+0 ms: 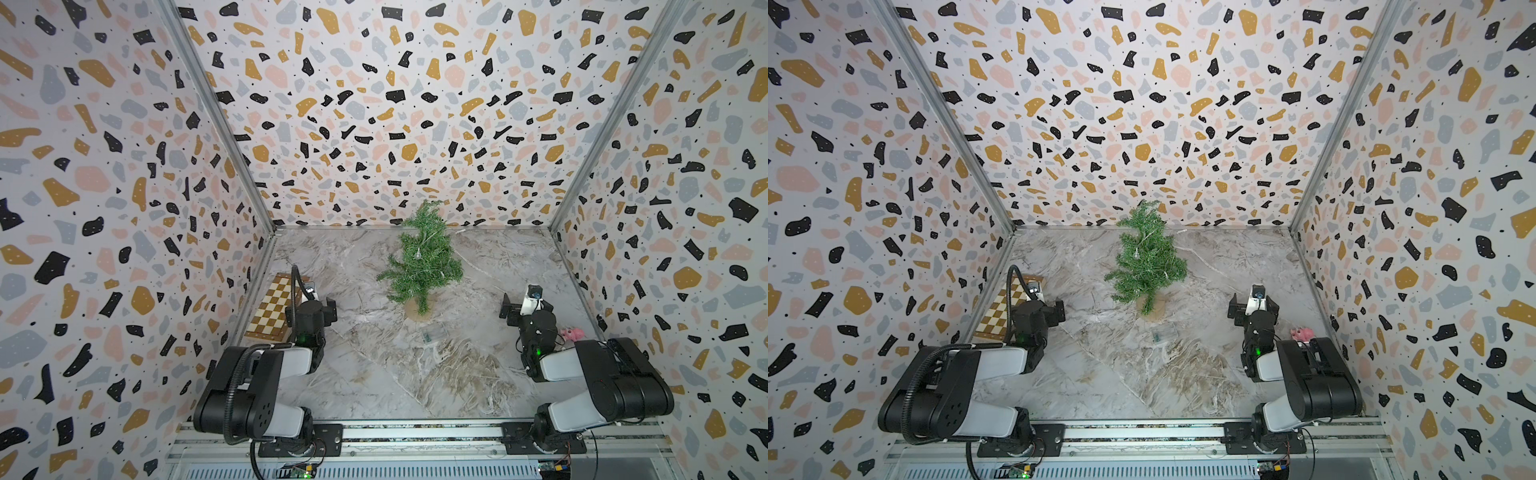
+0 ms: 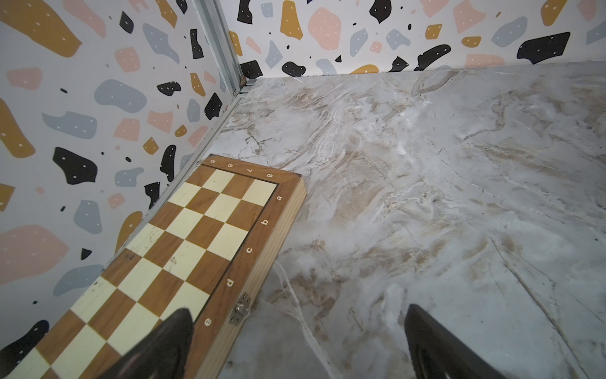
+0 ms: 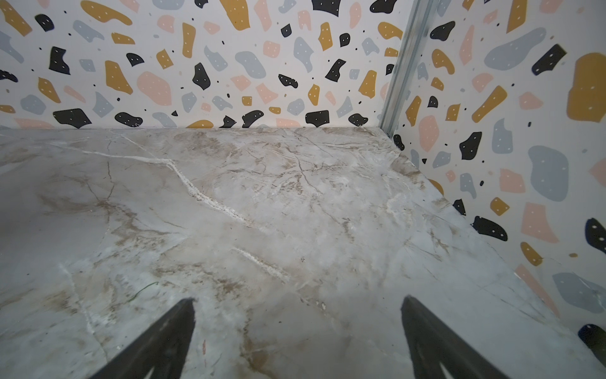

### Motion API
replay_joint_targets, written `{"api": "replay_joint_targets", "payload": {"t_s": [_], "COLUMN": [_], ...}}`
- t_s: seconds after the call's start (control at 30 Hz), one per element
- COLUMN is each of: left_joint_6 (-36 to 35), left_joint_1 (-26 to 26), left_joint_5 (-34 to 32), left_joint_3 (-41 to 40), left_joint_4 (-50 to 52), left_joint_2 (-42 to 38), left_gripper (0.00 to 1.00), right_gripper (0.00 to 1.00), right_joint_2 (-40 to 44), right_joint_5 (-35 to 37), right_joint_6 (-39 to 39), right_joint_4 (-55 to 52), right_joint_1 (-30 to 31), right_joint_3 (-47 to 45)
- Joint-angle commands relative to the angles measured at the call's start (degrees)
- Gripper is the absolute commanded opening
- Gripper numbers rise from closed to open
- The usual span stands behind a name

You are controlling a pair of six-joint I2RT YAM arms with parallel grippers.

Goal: Wrap string light around the christmas tree
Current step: Reset both arms

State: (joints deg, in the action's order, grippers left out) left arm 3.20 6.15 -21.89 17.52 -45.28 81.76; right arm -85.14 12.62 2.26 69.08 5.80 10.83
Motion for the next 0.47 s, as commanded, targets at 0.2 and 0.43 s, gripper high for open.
{"api": "replay_joint_targets", "payload": {"t_s": [0.2, 0.43], "left_joint_6": [0.45, 0.22], "left_joint_1": [-0.26, -0.34], "left_joint_5": [-0.02, 0.45], "left_joint_3": [0.68, 0.36], "left_joint_4": [-2.23, -3.05], "left_joint_2": [-0.81, -0.69], "left_gripper": [0.99, 0.99], "right_gripper": [0.99, 0.99], "right_joint_2": [0.77, 0.79], "right_joint_5": [-0.12, -0.14], "right_joint_6": [-0.33, -0.34], "right_joint_4": [1.37, 1.29], "right_joint_1": [0.08, 0.05], "right_joint_3": [0.69, 0.68]}}
